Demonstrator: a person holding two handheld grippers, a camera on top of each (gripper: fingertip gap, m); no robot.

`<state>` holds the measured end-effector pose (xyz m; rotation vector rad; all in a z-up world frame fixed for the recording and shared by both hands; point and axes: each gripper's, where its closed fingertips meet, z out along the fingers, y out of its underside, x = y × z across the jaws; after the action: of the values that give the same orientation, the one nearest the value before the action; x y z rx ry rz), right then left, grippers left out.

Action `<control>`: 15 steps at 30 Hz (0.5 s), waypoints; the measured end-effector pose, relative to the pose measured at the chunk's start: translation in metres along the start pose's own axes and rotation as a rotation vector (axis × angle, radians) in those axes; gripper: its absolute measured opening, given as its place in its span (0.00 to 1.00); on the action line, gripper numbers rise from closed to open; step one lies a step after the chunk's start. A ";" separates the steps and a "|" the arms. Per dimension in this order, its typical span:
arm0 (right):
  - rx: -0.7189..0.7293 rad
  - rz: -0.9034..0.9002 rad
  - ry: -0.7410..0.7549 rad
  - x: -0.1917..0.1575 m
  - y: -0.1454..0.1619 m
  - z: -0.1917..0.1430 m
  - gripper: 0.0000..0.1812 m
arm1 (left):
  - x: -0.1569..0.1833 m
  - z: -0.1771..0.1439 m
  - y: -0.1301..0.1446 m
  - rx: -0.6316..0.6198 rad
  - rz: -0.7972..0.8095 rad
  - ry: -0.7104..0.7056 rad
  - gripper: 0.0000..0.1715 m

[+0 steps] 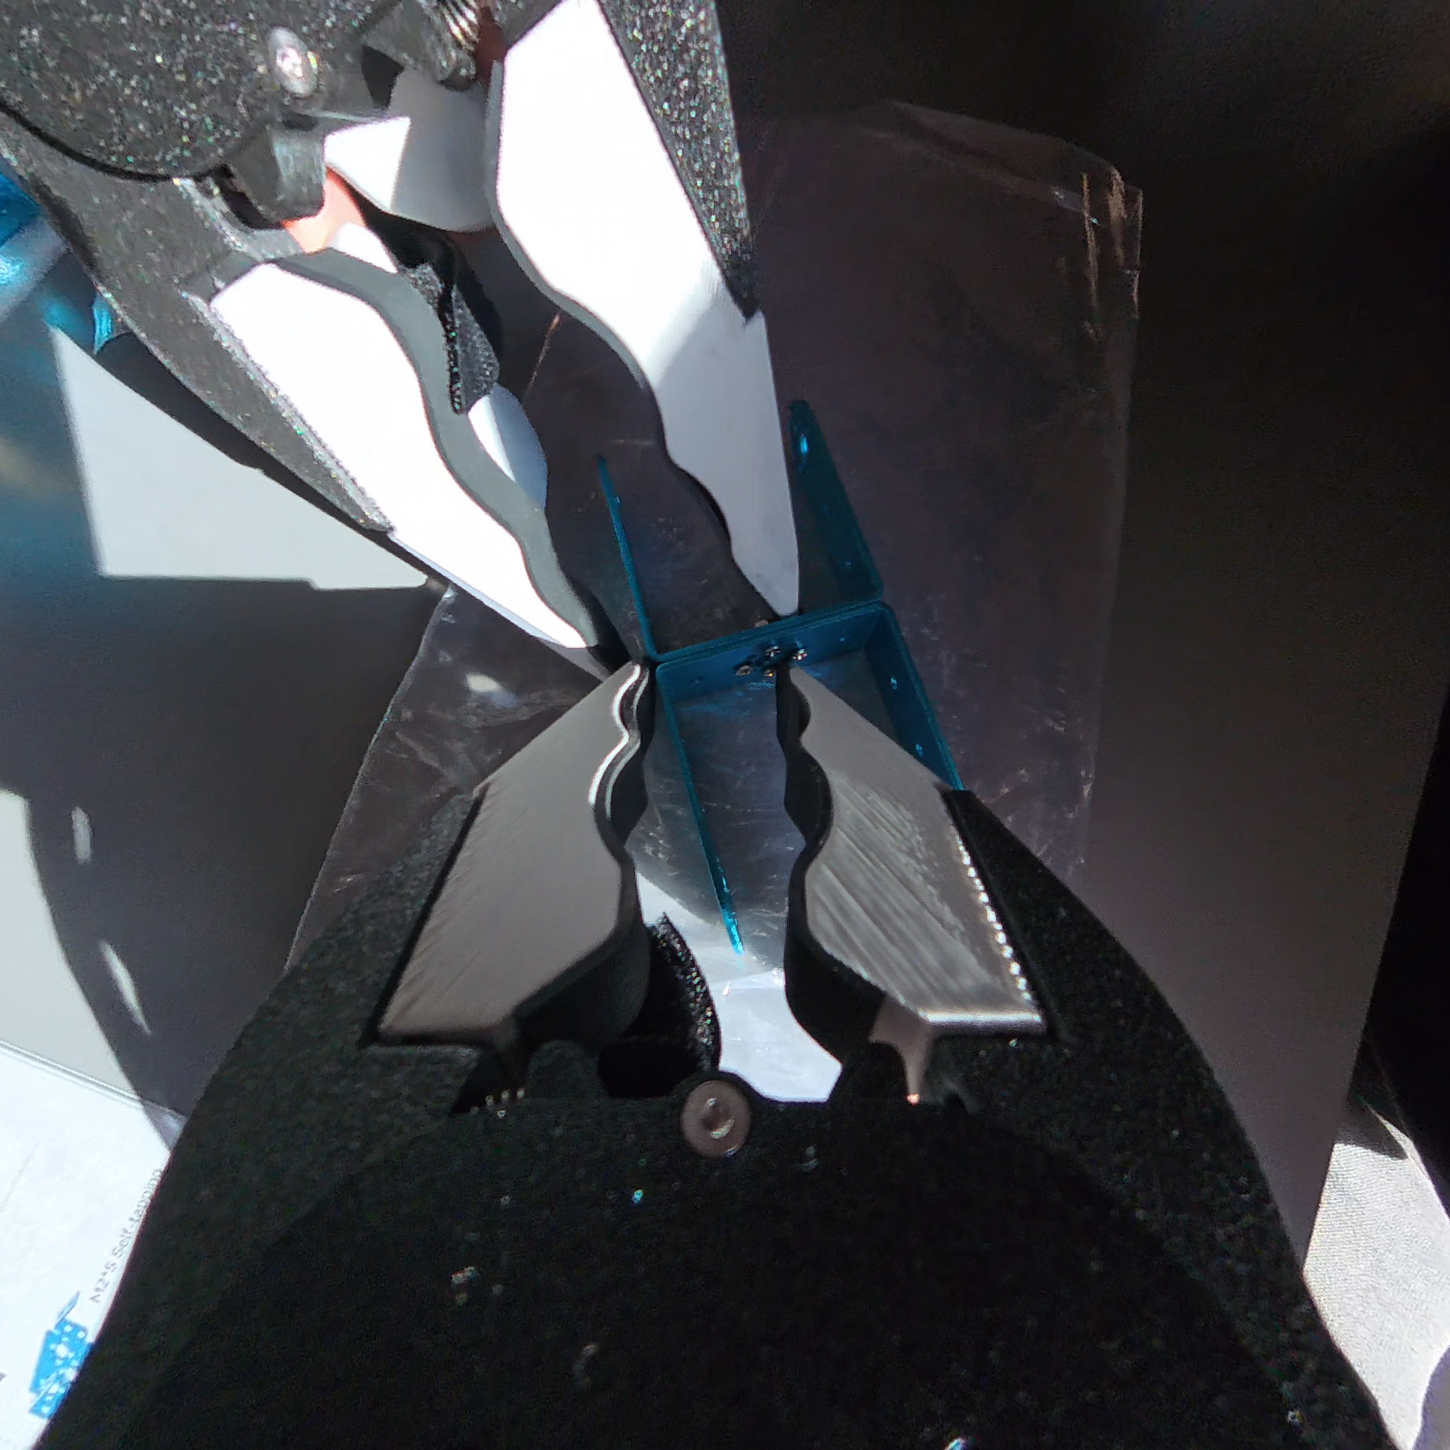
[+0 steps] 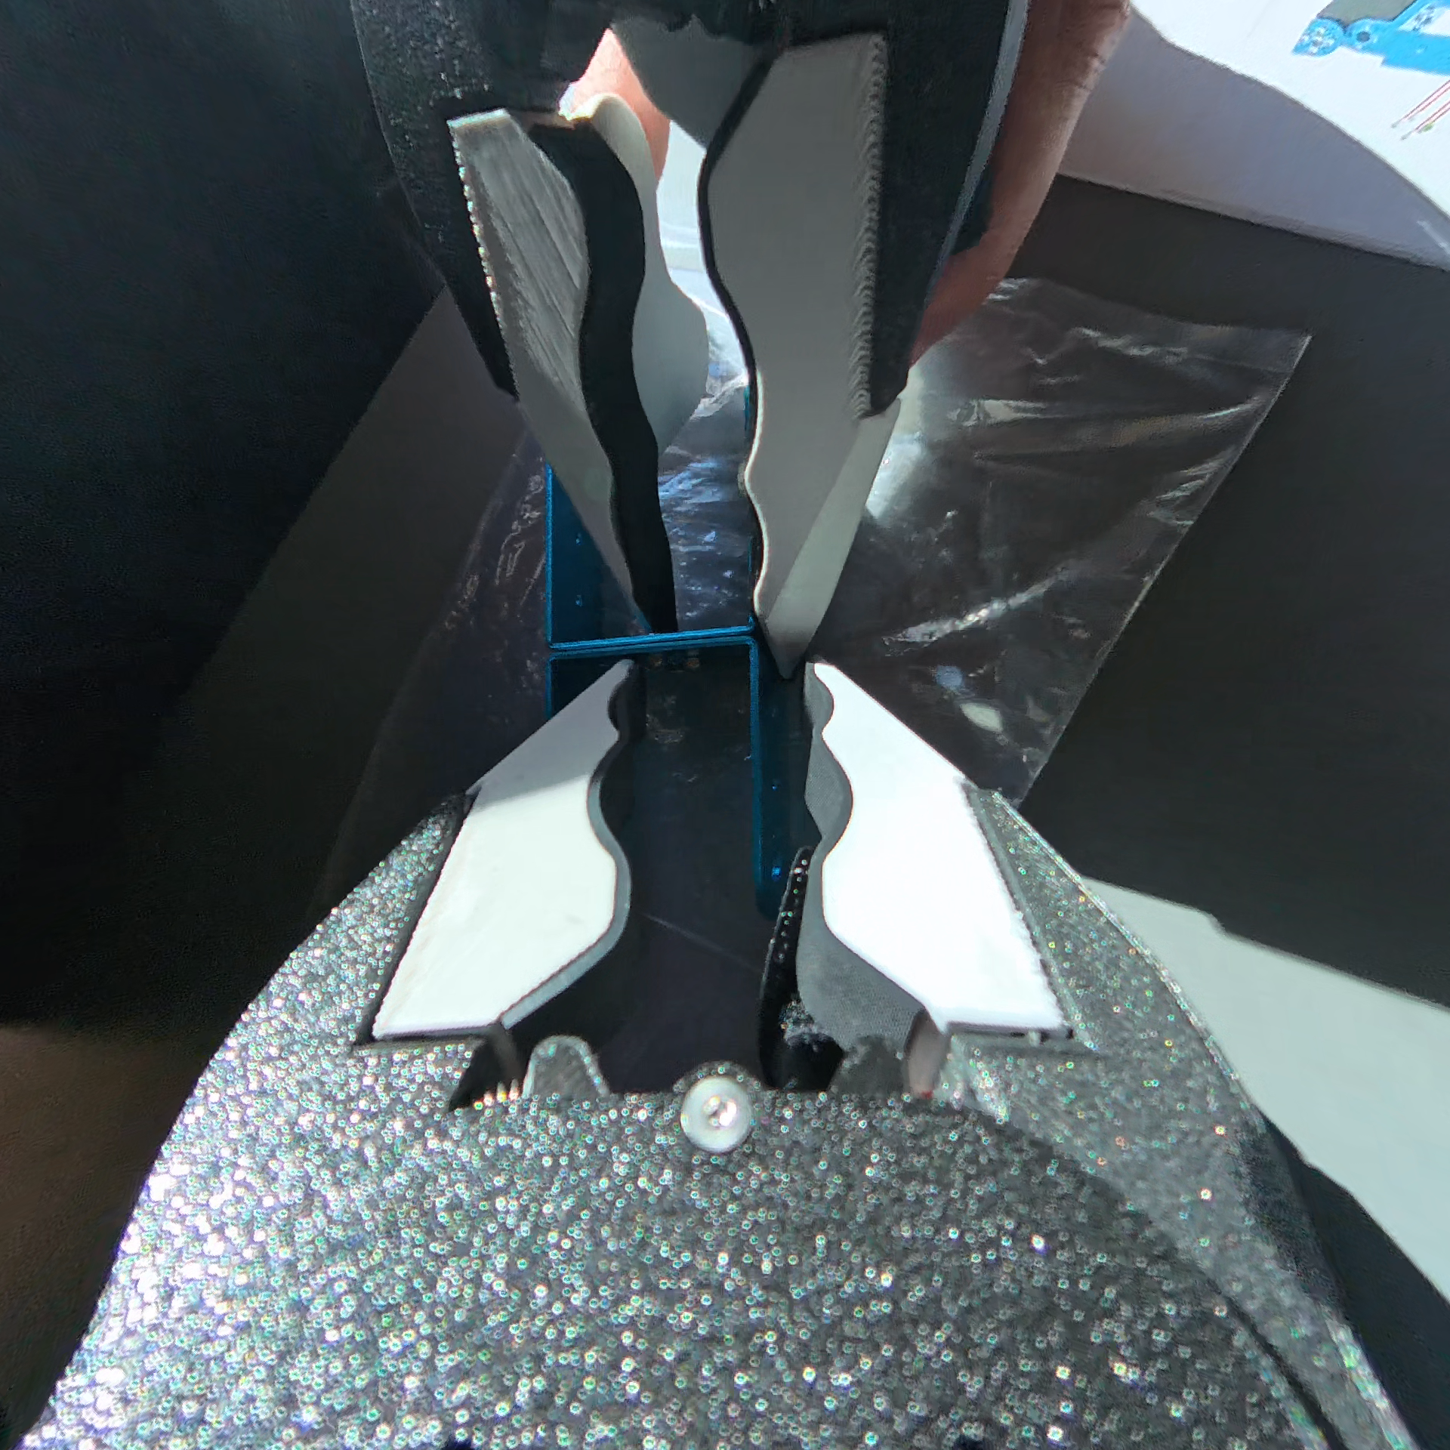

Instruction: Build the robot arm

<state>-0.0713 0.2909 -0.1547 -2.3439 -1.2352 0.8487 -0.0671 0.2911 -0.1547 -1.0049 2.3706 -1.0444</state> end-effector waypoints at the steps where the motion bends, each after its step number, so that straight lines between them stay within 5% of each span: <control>1: -0.001 0.000 0.000 0.000 0.000 0.000 0.21 | 0.000 0.000 0.000 0.000 0.002 0.000 0.17; 9: 0.001 -0.005 -0.011 -0.001 0.001 0.000 0.22 | -0.001 0.000 0.001 0.001 0.009 0.004 0.17; 12: 0.003 -0.005 -0.050 -0.009 0.001 0.000 0.31 | -0.002 0.000 0.001 0.003 0.005 0.011 0.17; 15: -0.025 -0.050 0.035 -0.003 0.002 0.002 0.24 | -0.002 0.000 0.001 0.004 0.004 0.015 0.16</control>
<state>-0.0726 0.2874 -0.1562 -2.3268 -1.2914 0.7770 -0.0661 0.2930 -0.1552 -0.9935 2.3810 -1.0580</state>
